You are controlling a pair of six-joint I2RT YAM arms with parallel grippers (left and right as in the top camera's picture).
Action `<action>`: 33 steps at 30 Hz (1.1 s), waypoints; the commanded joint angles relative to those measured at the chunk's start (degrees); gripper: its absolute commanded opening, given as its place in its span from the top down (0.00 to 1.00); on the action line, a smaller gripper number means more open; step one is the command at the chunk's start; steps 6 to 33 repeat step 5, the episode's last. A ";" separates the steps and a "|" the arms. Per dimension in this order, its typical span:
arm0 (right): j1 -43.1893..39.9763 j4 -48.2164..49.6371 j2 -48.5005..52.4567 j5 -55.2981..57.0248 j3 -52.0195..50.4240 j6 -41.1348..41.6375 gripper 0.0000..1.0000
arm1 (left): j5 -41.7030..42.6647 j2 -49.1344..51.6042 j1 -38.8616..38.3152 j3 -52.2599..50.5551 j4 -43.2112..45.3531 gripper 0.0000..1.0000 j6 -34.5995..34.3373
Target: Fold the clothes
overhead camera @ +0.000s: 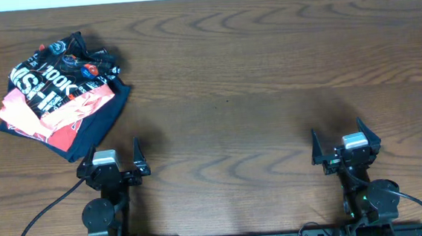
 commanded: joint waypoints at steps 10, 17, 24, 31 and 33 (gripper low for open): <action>0.55 -0.22 -0.26 -0.52 -0.07 -0.79 0.01 | 0.98 0.07 0.24 -0.44 -2.60 0.02 -0.26; 0.55 -0.22 -0.26 -0.52 -0.07 -0.79 0.01 | 0.98 0.07 0.24 -0.44 -2.60 0.02 -0.26; 0.55 -0.22 -0.26 -0.52 -0.07 -0.79 0.01 | 0.98 0.07 0.24 -0.44 -2.60 0.02 -0.26; 0.55 -0.22 -0.26 -0.52 -0.07 -0.79 0.01 | 0.98 0.07 0.24 -0.44 -2.60 0.02 -0.26; 0.55 -0.22 -0.26 -0.52 -0.07 -0.79 0.01 | 0.98 0.07 0.24 -0.44 -2.60 0.02 -0.26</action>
